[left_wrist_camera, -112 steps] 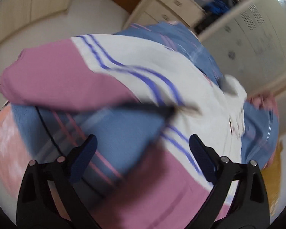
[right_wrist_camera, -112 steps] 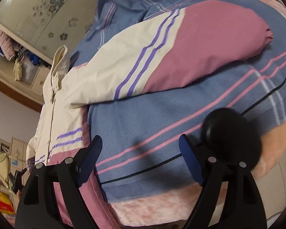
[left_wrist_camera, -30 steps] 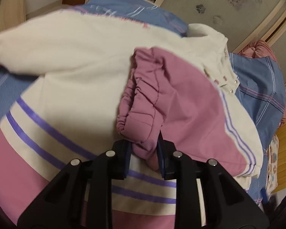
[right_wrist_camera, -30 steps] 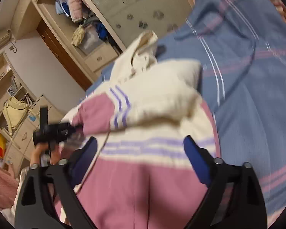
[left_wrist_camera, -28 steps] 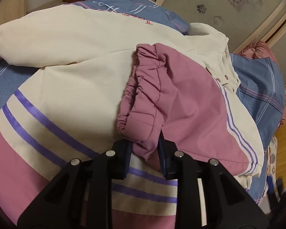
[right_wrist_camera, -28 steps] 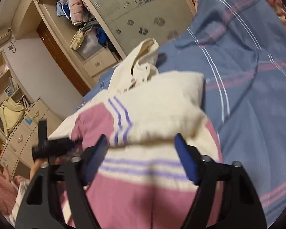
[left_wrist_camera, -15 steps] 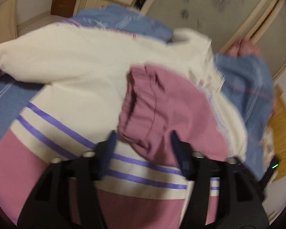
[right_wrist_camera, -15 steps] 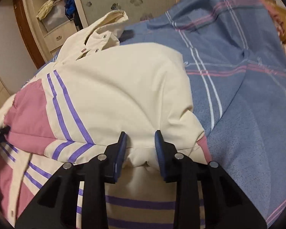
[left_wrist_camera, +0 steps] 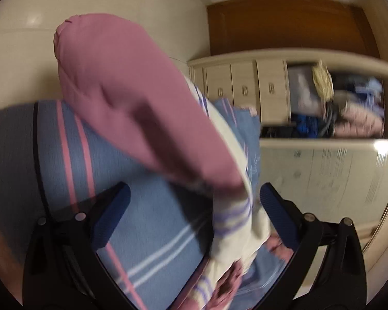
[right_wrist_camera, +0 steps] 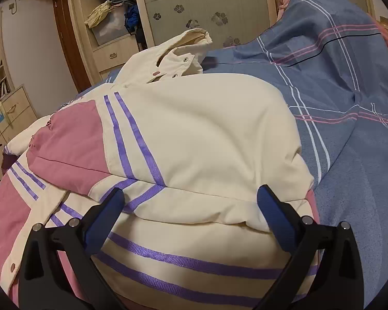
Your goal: Fold large clothes
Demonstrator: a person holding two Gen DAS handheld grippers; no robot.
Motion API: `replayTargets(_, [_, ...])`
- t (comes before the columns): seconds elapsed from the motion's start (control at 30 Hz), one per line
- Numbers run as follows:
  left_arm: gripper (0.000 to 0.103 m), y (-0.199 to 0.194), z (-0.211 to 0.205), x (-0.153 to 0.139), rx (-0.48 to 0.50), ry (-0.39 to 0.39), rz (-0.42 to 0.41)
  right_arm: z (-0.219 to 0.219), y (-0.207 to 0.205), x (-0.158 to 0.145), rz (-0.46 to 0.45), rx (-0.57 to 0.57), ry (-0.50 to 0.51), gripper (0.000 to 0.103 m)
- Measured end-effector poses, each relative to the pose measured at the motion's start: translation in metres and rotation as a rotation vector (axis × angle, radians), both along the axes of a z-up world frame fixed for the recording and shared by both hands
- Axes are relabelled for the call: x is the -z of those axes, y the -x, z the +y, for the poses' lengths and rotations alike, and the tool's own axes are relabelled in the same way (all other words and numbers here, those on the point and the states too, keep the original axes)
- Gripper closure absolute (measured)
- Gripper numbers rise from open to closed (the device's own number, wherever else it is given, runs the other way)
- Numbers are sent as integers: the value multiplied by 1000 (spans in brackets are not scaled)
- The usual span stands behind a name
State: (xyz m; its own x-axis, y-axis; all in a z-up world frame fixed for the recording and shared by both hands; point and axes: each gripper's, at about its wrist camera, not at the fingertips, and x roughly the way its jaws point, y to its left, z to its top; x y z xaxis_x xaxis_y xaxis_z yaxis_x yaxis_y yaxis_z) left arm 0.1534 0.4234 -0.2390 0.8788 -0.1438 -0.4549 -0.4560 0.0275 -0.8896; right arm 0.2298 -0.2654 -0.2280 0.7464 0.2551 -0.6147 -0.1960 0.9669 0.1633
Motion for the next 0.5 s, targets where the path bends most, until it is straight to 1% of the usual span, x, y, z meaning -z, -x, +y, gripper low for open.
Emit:
replayTargets(0.03, [2,-3,8,0,-18,14,-1,0,1,0,-1,-1,-4,1])
replayTargets(0.1, [3,-15,23,1,-14,40,-3,-2,2,1,-2,-4,-19,1])
replayTargets(0.13, [17,-19,28,1,-20,40,-3,-3,2,1,-2,-7,-27,1])
replayTargets(0.17, [79,-18,30,-1,-26,23,2,-4,2,1,-4,-8,-35,1])
replayTargets(0.2, [93,-22,31,-4,-7,7,15,-4,3,1,-6,-9,-43,1])
replayTargets(0.23, [93,-22,29,-11,-5,-13,-12,-5,3,1,-8,-10,-50,1])
replayTargets(0.27, [94,-18,29,-23,-13,-53,-60,-6,4,1,-10,-12,-60,1])
replayTargets(0.3, [94,-17,22,-40,-5,-115,-117,-8,4,1,-11,-15,-73,1])
replayTargets(0.33, [94,-16,10,-63,15,-186,-198,-9,4,1,-12,-17,-83,1])
replayTargets(0.37, [94,-15,-3,-84,43,-236,-256,-11,4,1,-13,-20,-100,1])
replayTargets(0.43, [94,-21,-44,-138,147,-378,-345,-15,4,1,-15,-25,-127,1])
replayTargets(0.47, [93,-23,-63,-156,194,-431,-375,-16,4,1,-16,-27,-137,1])
replayTargets(0.5, [93,-31,-98,-184,291,-507,-418,-17,5,1,-17,-29,-150,1])
